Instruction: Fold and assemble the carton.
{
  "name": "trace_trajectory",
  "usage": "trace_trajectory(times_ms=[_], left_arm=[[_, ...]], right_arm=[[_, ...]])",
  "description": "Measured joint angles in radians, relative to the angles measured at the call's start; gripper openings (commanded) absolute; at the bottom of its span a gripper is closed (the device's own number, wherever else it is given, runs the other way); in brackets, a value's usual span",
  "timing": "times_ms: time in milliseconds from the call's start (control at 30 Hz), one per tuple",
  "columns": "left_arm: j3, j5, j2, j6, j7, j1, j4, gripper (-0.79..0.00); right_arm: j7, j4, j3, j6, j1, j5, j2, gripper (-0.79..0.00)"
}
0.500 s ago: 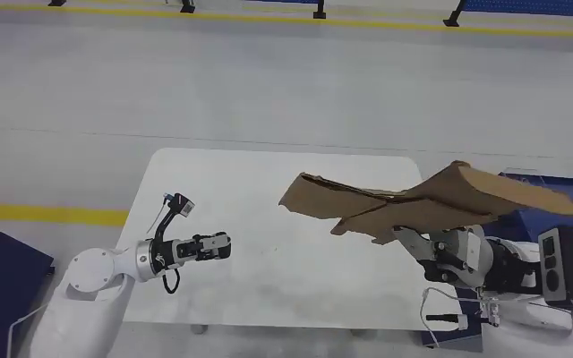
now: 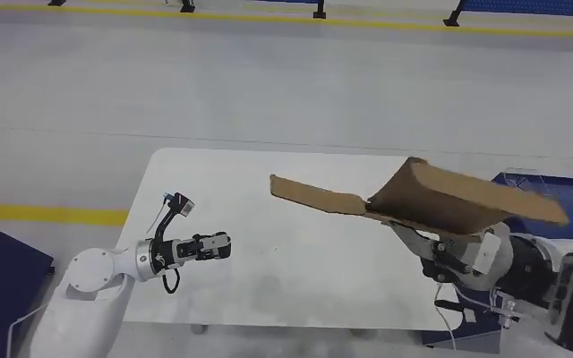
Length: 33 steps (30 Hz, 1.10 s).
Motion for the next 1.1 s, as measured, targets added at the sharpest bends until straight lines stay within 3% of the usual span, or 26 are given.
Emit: trace_trajectory(times_ms=[100,300,367,433,533,633,800,900,1100], left_arm=[[0.0,0.0,0.0,0.0,0.0,0.0,0.0,0.0],[0.0,0.0,0.0,0.0,0.0,0.0,0.0,0.0],[0.0,0.0,0.0,0.0,0.0,0.0,0.0,0.0],[0.0,0.0,0.0,0.0,0.0,0.0,0.0,0.0],[0.0,0.0,0.0,0.0,0.0,0.0,0.0,0.0],[0.0,0.0,0.0,0.0,0.0,0.0,0.0,0.0],[0.0,0.0,0.0,0.0,0.0,0.0,0.0,0.0],[0.0,0.0,0.0,0.0,0.0,0.0,0.0,0.0],[0.0,0.0,0.0,0.0,0.0,0.0,0.0,0.0]], right_arm=[[-0.207,-0.004,-0.021,0.0,0.032,-0.316,0.022,-0.785],[-0.86,-0.008,-0.055,0.031,0.062,-1.085,0.092,-0.785],[-1.116,0.003,-0.064,0.154,0.02,-1.372,0.116,-0.785],[-1.336,0.055,-0.062,0.353,-0.044,-1.606,0.133,-0.785],[-1.502,0.093,-0.033,0.586,-0.107,-1.767,0.14,-0.785],[-1.497,0.085,-0.016,0.696,-0.144,-1.814,0.144,-0.785],[-1.486,0.067,-0.013,0.713,-0.17,-1.755,0.147,-0.785],[-1.459,0.078,-0.014,0.634,-0.171,-1.625,0.146,-0.785],[-1.296,0.151,-0.045,0.293,-0.136,-1.133,0.142,-0.785]])
